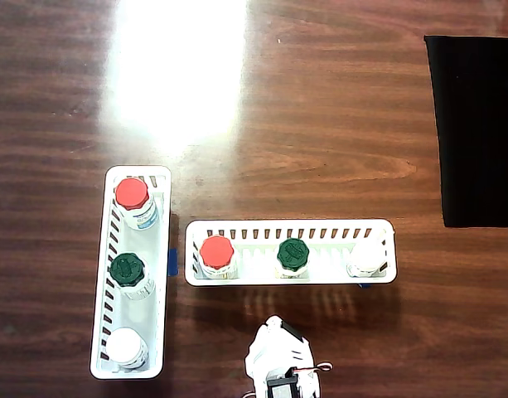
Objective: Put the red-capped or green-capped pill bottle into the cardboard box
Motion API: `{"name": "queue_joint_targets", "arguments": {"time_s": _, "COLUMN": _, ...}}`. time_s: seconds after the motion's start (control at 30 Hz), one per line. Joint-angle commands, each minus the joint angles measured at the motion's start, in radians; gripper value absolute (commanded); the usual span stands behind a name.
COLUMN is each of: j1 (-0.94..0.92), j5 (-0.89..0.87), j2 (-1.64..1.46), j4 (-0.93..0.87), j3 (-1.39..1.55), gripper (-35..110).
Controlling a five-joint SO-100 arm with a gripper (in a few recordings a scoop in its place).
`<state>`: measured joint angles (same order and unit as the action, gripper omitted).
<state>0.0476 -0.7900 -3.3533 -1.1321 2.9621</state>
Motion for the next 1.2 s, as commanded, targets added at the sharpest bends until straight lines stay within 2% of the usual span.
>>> {"name": "queue_joint_targets", "arguments": {"time_s": 0.0, "j1": -0.101, "j5": -0.808, "j2": -0.083, "j4": 0.298, "j3": -0.002, "gripper": 0}}
{"name": "queue_joint_targets", "arguments": {"time_s": 0.43, "j1": -0.084, "j5": -0.802, "j2": -0.083, "j4": 0.299, "j3": -0.002, "gripper": 0}}
{"name": "queue_joint_targets", "arguments": {"time_s": 0.83, "j1": -0.110, "j5": -0.827, "j2": -0.083, "j4": 0.449, "j3": -0.005, "gripper": 1}}
{"name": "queue_joint_targets", "arguments": {"time_s": 1.17, "j1": -0.135, "j5": -0.870, "j2": -0.083, "j4": 0.454, "j3": -0.046, "gripper": 1}}
